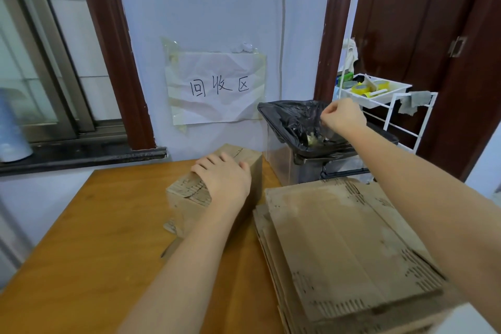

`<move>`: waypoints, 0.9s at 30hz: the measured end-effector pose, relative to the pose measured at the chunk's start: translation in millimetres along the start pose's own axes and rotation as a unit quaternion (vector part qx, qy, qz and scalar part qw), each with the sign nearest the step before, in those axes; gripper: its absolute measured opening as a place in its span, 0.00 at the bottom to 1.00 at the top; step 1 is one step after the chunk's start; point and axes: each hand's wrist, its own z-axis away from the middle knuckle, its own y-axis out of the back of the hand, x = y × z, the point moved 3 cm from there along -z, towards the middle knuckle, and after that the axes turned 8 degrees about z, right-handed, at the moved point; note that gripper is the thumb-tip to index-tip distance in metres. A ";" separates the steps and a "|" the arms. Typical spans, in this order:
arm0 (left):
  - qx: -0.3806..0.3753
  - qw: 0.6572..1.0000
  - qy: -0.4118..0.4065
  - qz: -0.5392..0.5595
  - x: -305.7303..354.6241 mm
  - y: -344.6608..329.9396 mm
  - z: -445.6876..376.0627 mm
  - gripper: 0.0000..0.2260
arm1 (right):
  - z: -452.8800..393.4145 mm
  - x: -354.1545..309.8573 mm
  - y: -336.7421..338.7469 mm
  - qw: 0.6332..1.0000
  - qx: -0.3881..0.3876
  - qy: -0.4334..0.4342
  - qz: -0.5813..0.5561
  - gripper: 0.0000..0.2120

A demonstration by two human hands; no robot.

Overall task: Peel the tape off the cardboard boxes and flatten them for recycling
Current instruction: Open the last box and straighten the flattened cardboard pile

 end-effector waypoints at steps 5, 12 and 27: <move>-0.012 1.000 -0.017 0.004 -12.7 7.2 10.5 0.25 | 18.8 -28.7 23.7 0.998 0.012 0.063 -0.025 0.07; -0.032 0.998 -0.056 -0.027 -59.2 32.0 43.6 0.26 | 96.1 -85.1 20.2 0.979 -0.114 0.141 -0.097 0.08; -0.143 0.956 -0.205 0.154 -206.1 67.6 103.7 0.21 | 247.8 -175.3 -31.4 0.928 -0.212 0.298 0.069 0.07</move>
